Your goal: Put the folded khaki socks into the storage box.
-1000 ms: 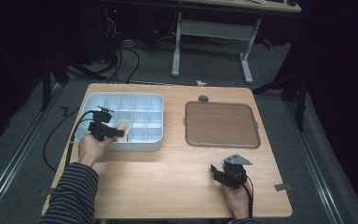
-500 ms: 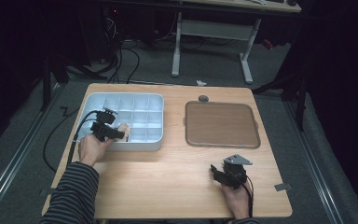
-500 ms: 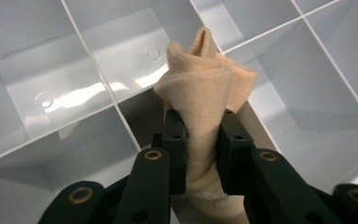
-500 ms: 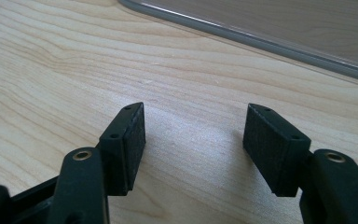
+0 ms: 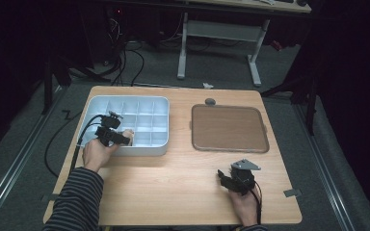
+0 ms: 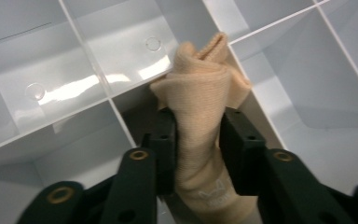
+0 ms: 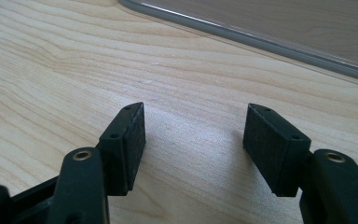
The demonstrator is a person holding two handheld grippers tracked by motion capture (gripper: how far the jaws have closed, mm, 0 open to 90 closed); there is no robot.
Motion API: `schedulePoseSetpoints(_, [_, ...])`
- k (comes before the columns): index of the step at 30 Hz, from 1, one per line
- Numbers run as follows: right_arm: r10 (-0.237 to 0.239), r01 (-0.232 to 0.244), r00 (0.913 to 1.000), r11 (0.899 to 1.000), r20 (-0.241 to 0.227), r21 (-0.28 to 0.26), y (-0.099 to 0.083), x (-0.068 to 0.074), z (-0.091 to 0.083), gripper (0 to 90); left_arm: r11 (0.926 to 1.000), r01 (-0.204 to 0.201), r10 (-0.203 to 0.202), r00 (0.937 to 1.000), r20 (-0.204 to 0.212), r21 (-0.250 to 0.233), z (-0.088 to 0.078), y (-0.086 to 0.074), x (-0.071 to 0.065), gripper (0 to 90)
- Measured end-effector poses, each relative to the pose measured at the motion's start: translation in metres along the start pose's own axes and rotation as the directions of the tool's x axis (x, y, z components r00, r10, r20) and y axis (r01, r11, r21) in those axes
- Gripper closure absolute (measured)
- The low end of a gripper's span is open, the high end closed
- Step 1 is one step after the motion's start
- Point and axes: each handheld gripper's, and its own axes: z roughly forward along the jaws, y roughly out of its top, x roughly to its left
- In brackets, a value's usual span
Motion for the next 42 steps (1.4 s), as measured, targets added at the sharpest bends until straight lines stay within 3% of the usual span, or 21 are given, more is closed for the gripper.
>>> schedulePoseSetpoints(12, [0.000, 0.000, 1.0000, 1.000, 0.001, 0.000, 0.000, 0.000, 0.000, 39.2, 0.9956, 0.012, -0.015, 0.9996, -0.026, -0.093, -0.017, 0.001, -0.003, 61.1])
schedulePoseSetpoints(18, [0.000, 0.000, 1.0000, 1.000, 0.001, 0.000, 0.000, 0.000, 0.000, 39.2, 0.9910, 0.016, -0.025, 0.9978, -0.062, -0.133, -0.017, 0.003, -0.004, 67.3])
schedulePoseSetpoints(28, [0.000, 0.000, 1.0000, 1.000, 0.001, 0.000, 0.000, 0.000, 0.000, 39.2, 0.9968, -0.011, 0.003, 0.9951, -0.099, -0.079, -0.014, 0.008, -0.004, 80.5])
schedulePoseSetpoints(42, [0.000, 0.000, 1.0000, 1.000, 0.000, 0.001, 0.000, 0.000, 0.000, 39.0, 0.9997, 0.005, -0.008, 0.9945, -0.105, -0.024, 0.001, 0.003, 0.001, 82.5])
